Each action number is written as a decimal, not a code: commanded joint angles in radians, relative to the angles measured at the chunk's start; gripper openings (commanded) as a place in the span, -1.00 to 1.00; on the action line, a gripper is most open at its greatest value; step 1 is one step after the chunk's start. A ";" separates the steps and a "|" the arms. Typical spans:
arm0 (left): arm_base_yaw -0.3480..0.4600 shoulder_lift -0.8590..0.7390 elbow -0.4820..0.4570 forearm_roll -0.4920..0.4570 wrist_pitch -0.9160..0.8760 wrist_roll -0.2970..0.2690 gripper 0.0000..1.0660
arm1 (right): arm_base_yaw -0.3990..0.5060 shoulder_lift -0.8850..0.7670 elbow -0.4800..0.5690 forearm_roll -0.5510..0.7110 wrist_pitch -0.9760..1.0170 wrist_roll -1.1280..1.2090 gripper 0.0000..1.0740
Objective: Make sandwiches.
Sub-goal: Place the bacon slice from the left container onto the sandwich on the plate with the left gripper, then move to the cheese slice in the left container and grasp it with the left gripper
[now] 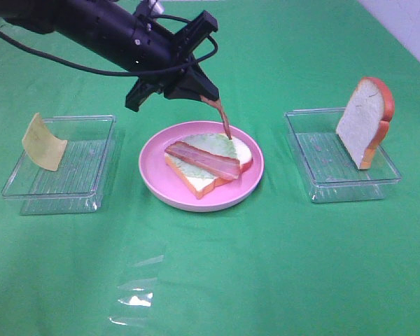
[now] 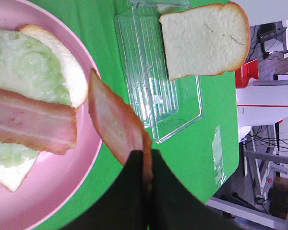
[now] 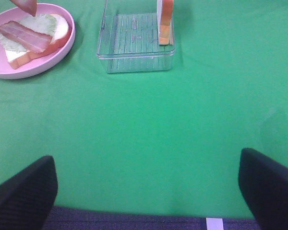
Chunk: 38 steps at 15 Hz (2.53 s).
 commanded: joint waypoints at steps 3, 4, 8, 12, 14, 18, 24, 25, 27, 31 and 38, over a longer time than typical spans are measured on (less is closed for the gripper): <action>-0.037 0.103 -0.004 -0.158 -0.096 0.008 -1.00 | -0.006 -0.028 0.003 0.000 -0.010 -0.002 0.82; -0.037 0.122 -0.004 -0.186 -0.086 0.025 -1.00 | -0.006 -0.028 0.003 0.000 -0.010 -0.002 0.82; -0.034 0.147 -0.004 -0.203 -0.064 0.089 -1.00 | -0.006 -0.028 0.003 0.000 -0.010 -0.002 0.82; -0.033 0.147 -0.004 0.035 -0.063 -0.001 -1.00 | -0.006 -0.028 0.003 0.000 -0.010 -0.002 0.82; -0.033 0.147 -0.004 0.164 -0.064 -0.085 -1.00 | -0.006 -0.028 0.003 0.000 -0.010 -0.002 0.82; -0.033 0.147 -0.004 0.311 -0.055 -0.159 -0.74 | -0.006 -0.028 0.003 0.000 -0.010 -0.002 0.82; -0.033 0.094 -0.076 0.328 0.024 -0.125 0.89 | -0.006 -0.028 0.003 0.000 -0.010 -0.002 0.82; -0.033 0.084 -0.109 0.345 0.061 -0.134 0.89 | -0.006 -0.028 0.003 0.000 -0.010 -0.002 0.82; -0.033 0.067 -0.162 0.395 0.122 -0.145 0.89 | -0.006 -0.028 0.003 0.001 -0.010 -0.002 0.82; -0.033 0.035 -0.326 0.675 0.380 -0.239 0.88 | -0.006 -0.028 0.003 0.000 -0.010 -0.002 0.82; -0.033 -0.031 -0.403 0.956 0.583 -0.242 0.88 | -0.006 -0.028 0.003 0.000 -0.010 -0.002 0.82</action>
